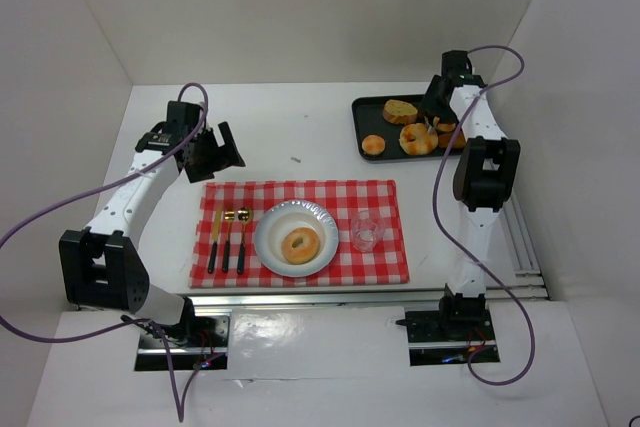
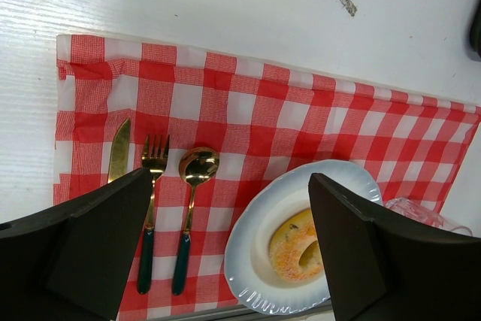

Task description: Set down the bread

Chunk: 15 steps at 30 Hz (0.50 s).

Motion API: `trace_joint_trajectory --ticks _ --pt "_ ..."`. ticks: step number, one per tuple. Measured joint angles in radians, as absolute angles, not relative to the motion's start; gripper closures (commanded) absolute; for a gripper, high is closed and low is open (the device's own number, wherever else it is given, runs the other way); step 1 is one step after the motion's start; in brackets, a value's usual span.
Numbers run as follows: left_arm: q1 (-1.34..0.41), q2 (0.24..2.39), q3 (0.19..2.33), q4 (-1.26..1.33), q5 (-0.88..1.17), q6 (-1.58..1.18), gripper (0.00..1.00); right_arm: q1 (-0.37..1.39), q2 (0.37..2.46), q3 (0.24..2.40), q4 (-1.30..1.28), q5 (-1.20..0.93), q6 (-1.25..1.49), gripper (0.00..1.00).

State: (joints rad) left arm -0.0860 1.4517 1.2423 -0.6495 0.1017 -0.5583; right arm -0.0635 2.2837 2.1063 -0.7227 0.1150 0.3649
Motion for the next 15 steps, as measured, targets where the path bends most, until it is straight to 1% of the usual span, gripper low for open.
trace_joint_trajectory --ticks 2,4,5,15 --pt "-0.086 1.452 1.242 -0.649 0.101 -0.558 0.02 -0.064 2.297 2.107 -0.728 0.115 0.365 0.45" --pt "-0.086 1.452 1.242 -0.649 0.101 -0.558 0.02 -0.064 2.303 2.108 -0.730 0.113 0.368 0.49" --pt "-0.086 1.452 1.242 -0.649 0.101 -0.558 0.02 -0.064 2.303 2.110 -0.731 0.112 0.369 0.53" --pt "-0.086 1.452 1.242 -0.649 0.101 -0.558 0.02 -0.064 2.268 2.133 -0.735 0.115 0.369 0.54"
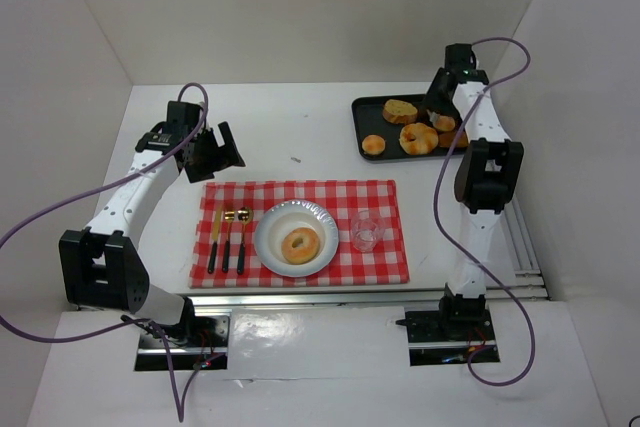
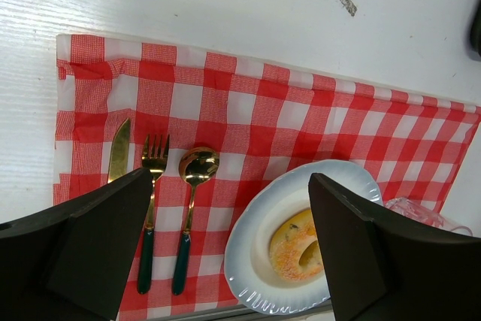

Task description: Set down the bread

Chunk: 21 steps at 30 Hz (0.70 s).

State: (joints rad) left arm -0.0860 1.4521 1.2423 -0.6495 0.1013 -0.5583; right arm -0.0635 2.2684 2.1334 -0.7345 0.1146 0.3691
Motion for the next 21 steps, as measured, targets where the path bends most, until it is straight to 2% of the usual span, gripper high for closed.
trace_joint_trajectory --ticks 8,13,17,21 --pt "-0.086 1.452 1.243 -0.649 0.102 -0.558 0.02 -0.043 2.063 2.111 -0.734 0.112 0.369 0.55" --pt "-0.086 1.452 1.244 -0.649 0.102 -0.558 0.02 0.028 1.911 2.064 -0.735 0.102 0.365 0.55" --pt "-0.086 1.452 1.244 -0.649 0.102 -0.558 0.02 0.144 1.783 1.924 -0.744 0.078 0.359 0.55" --pt "-0.086 1.451 1.244 -0.649 0.101 -0.557 0.02 0.334 1.659 1.716 -0.740 0.009 0.359 0.55"
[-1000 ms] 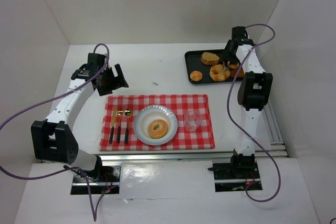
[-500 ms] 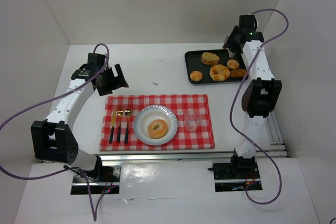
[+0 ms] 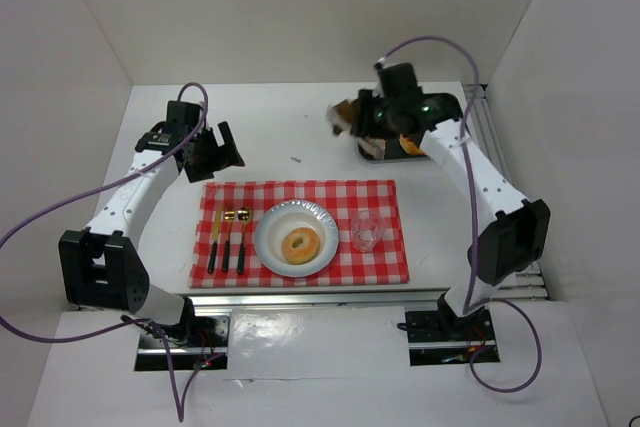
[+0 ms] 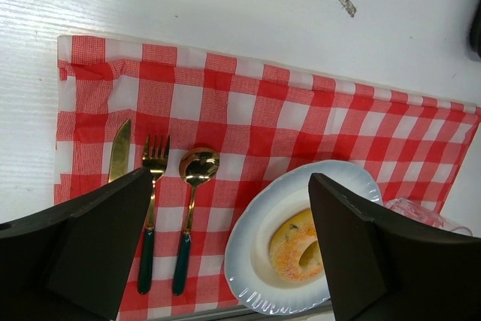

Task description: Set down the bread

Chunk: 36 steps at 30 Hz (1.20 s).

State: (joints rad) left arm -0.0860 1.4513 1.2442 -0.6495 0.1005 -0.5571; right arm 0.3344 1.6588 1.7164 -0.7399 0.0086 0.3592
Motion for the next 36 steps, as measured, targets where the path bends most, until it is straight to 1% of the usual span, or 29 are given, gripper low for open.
trace_joint_trajectory --ticks 5,10,14,20,22,23,26,29,31,36 --pt "-0.086 1.450 1.246 -0.652 0.089 -0.558 0.02 0.621 1.566 1.502 -0.739 -0.093 0.382 0.55" --pt "-0.086 1.448 1.247 -0.652 0.083 -0.558 0.02 0.828 1.544 1.409 -0.741 -0.121 0.403 0.55" --pt "-0.079 1.443 1.247 -0.653 0.082 -0.558 0.02 0.934 1.544 1.387 -0.746 -0.115 0.418 0.55" --pt "-0.075 1.432 1.248 -0.653 0.081 -0.558 0.02 0.998 1.544 1.387 -0.765 -0.070 0.440 0.55" --pt "-0.075 1.429 1.248 -0.653 0.081 -0.558 0.02 1.009 1.544 1.385 -0.775 -0.050 0.450 0.52" --pt "-0.075 1.429 1.248 -0.653 0.081 -0.558 0.02 1.016 1.544 1.382 -0.778 -0.038 0.454 0.46" --pt "-0.075 1.429 1.248 -0.653 0.081 -0.559 0.02 1.031 1.544 1.362 -0.782 -0.019 0.461 0.37" --pt "-0.075 1.429 1.248 -0.653 0.082 -0.559 0.02 1.039 1.546 1.351 -0.791 -0.002 0.466 0.23" --pt "-0.075 1.429 1.248 -0.653 0.082 -0.559 0.02 1.044 1.549 1.355 -0.795 0.012 0.466 0.20" --pt "-0.075 1.429 1.248 -0.653 0.083 -0.559 0.02 1.053 1.584 1.429 -0.851 0.064 0.449 0.20"
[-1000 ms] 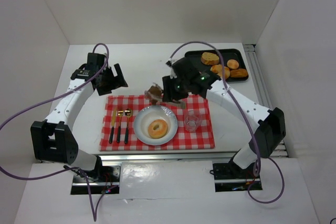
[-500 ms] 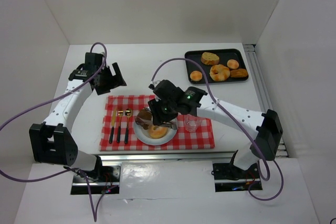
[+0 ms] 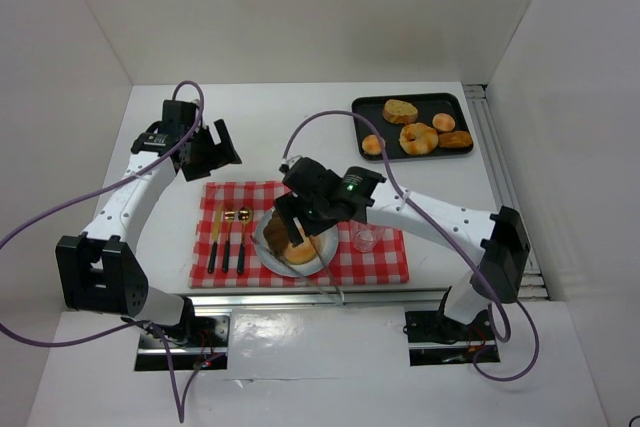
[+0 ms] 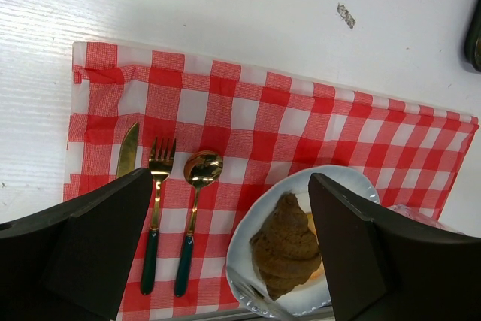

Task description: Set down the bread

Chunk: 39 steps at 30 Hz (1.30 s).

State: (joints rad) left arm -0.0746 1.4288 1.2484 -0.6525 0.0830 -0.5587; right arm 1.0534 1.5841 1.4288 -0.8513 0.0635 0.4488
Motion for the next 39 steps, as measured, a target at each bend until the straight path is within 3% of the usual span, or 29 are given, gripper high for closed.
trace_joint_trajectory --ticks 3,13,19,21,29,39 --pt "-0.075 1.429 1.248 -0.652 0.083 -0.559 0.02 1.056 1.586 1.481 -0.882 0.098 0.438 0.26" --pt "-0.075 1.429 1.248 -0.652 0.084 -0.559 0.02 0.994 1.553 1.507 -0.891 0.117 0.421 0.26" --pt "-0.075 1.429 1.248 -0.652 0.084 -0.559 0.02 0.991 1.551 1.436 -0.882 0.109 0.422 0.30" --pt "-0.075 1.429 1.248 -0.652 0.087 -0.559 0.02 0.991 1.549 1.391 -0.875 0.091 0.421 0.26" --pt "-0.075 1.429 1.248 -0.651 0.092 -0.559 0.02 1.038 1.550 1.210 -0.869 0.059 0.414 0.26" --pt "-0.075 1.429 1.248 -0.652 0.092 -0.559 0.02 1.082 1.597 1.122 -0.785 0.020 0.400 0.42"
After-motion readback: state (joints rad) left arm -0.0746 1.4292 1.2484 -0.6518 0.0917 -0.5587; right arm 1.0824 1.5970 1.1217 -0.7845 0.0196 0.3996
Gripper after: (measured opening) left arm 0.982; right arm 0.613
